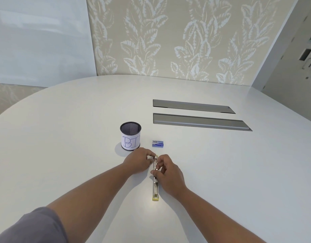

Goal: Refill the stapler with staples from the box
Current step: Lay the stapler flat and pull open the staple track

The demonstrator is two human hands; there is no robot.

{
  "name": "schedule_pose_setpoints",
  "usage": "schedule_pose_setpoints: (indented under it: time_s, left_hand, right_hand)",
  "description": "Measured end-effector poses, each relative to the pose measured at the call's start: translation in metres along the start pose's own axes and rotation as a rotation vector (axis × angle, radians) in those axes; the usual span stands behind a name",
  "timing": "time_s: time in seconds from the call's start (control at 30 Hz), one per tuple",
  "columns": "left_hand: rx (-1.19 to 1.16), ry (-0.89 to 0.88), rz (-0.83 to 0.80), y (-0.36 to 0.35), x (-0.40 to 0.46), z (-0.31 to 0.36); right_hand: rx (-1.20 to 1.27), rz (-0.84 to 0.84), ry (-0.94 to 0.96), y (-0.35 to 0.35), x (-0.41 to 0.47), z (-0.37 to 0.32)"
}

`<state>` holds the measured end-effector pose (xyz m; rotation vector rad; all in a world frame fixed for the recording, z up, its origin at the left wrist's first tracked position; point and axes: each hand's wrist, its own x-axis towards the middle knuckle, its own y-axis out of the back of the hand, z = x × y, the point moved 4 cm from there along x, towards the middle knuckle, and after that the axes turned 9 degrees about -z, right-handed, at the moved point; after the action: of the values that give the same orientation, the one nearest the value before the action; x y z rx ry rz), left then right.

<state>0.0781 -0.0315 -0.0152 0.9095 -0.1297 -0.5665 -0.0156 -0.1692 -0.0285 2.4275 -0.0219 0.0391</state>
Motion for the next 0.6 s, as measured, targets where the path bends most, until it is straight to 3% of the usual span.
schedule_pose_setpoints:
  time_s: [0.27, 0.6]
  left_hand:
    - [-0.068, 0.021, 0.029, -0.001, 0.000, -0.005]
    - [-0.316, 0.131, 0.039, -0.004, 0.004, -0.009]
  right_hand:
    - [0.011, 0.033, 0.016, 0.001, -0.001, 0.004]
    - [-0.056, 0.043, 0.021, -0.001, 0.003, 0.005]
